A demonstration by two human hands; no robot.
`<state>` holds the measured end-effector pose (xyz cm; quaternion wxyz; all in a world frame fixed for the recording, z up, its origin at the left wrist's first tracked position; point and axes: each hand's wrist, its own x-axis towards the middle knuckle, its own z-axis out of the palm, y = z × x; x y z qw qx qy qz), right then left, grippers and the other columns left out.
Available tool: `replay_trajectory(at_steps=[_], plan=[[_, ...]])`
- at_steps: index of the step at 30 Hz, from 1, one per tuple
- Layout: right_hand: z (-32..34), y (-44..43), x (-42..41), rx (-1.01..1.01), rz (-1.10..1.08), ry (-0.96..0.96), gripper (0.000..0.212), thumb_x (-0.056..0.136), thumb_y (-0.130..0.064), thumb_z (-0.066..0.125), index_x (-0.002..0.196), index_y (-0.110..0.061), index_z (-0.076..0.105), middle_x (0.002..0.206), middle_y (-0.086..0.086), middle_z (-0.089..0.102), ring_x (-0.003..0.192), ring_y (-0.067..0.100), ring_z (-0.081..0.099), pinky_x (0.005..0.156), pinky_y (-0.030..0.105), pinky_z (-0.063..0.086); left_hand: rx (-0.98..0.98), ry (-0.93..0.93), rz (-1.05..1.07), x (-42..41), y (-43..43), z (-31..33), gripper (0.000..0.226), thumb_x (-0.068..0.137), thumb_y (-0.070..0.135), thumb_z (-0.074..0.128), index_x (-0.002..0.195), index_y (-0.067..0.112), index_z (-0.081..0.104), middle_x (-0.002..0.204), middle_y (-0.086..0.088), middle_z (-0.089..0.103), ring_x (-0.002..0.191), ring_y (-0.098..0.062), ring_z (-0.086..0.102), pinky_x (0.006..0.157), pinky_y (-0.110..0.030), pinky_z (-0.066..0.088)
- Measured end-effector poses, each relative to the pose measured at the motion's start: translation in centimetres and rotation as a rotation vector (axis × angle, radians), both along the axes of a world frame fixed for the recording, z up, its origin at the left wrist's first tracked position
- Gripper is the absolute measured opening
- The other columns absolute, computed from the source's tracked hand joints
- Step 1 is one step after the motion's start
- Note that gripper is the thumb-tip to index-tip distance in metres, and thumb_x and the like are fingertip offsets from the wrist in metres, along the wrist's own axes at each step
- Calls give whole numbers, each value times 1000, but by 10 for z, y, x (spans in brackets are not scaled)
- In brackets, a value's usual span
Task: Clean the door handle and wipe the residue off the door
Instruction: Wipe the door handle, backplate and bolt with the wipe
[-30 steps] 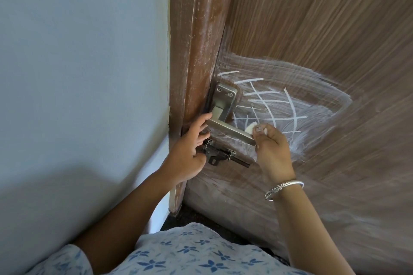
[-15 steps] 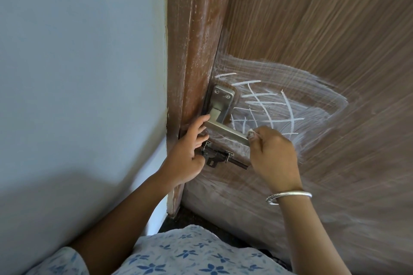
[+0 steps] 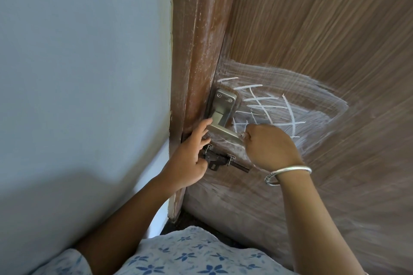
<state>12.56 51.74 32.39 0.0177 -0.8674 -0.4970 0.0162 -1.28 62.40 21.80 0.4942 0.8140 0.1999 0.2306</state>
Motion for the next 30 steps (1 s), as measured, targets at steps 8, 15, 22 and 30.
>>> replay_trajectory(at_steps=[8,15,22,30], plan=[[7,18,-14,-20,-30,-3,11,86,-13,42,79,-13,51,83,9,57,83,31,57,65,33,40,84,8,18,2,-2,2,107,76,-11,54,129,67,5,133,26,29,125,13,30,51,-5,41],[-17,35,-21,345,73,80,14,85,-1,47,91,-4,59,88,14,64,81,29,58,62,27,35,135,73,44,2,1,-2,103,77,-8,56,135,60,5,144,0,42,126,19,20,59,0,40],[-17,26,-20,780,4,338,16,87,-2,59,94,-16,63,78,-13,58,66,-2,51,61,2,37,109,52,26,2,0,0,103,78,-5,54,132,65,-1,147,5,37,132,5,30,72,-1,43],[-8,35,-27,944,272,-167,20,79,9,58,94,2,68,93,14,66,83,21,61,69,21,47,78,21,-9,0,-1,3,101,77,-3,48,133,65,-1,131,30,27,119,18,31,57,-2,38]])
